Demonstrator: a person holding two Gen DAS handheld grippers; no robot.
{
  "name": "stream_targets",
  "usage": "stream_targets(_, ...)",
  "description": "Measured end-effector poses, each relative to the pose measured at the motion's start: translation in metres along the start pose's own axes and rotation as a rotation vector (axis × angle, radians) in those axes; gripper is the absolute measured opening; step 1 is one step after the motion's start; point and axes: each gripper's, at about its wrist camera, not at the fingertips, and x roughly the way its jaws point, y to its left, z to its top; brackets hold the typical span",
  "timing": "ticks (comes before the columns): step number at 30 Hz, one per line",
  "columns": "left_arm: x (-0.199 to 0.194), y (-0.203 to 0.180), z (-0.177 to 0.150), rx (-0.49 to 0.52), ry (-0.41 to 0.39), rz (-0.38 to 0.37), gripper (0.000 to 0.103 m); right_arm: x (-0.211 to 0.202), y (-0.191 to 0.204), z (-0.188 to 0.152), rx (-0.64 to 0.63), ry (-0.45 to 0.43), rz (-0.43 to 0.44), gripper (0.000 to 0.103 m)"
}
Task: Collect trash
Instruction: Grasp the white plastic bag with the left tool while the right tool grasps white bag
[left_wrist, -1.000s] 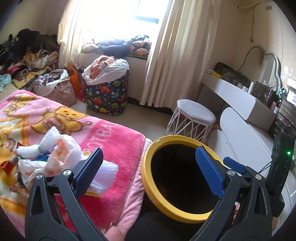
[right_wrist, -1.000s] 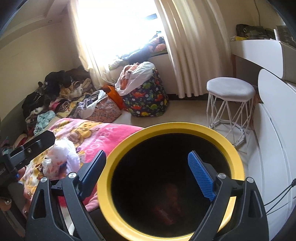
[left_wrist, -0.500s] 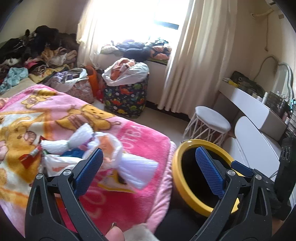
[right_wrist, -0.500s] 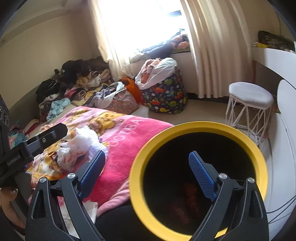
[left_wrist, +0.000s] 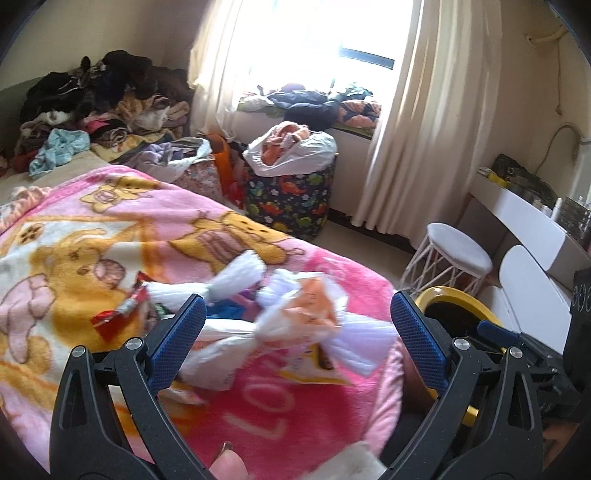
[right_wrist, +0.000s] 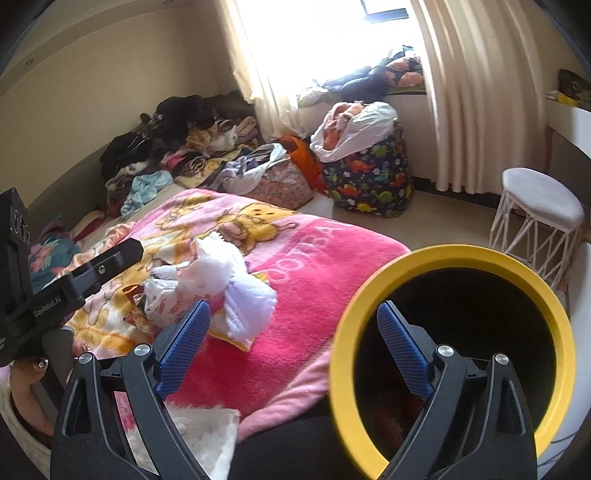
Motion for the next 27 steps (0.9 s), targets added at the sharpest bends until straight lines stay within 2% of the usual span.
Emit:
stream_targets(8, 0.004, 0.035, -0.005, 0.0, 0.033, 0.026, 0.092, 0.03, 0.015, 0.012, -0.037, 0.05, 0.054, 0.082)
stream_targets(15, 0.016, 0.043, -0.009, 0.062, 0.076, -0.01, 0.092, 0.058, 0.015, 0.014, -0.033, 0.124, 0.077, 0.066)
stream_targets(20, 0.035, 0.031, -0.015, 0.213, 0.13, -0.019, 0.092, 0.076, 0.013, 0.012, -0.03, 0.177, 0.091, 0.055)
stream_targets(23, 0.046, 0.02, -0.019, 0.316, 0.157, -0.016, 0.092, 0.084, 0.013, 0.011, -0.035, 0.199, 0.103, 0.04)
stream_targets(25, 0.052, 0.012, -0.021, 0.384, 0.164, -0.012, 0.092, 0.088, 0.013, 0.011, -0.038, 0.214, 0.122, 0.024)
stream_targets(27, 0.056, 0.006, -0.024, 0.434, 0.169, -0.005, 0.091, 0.089, 0.014, 0.01, -0.042, 0.214, 0.131, 0.022)
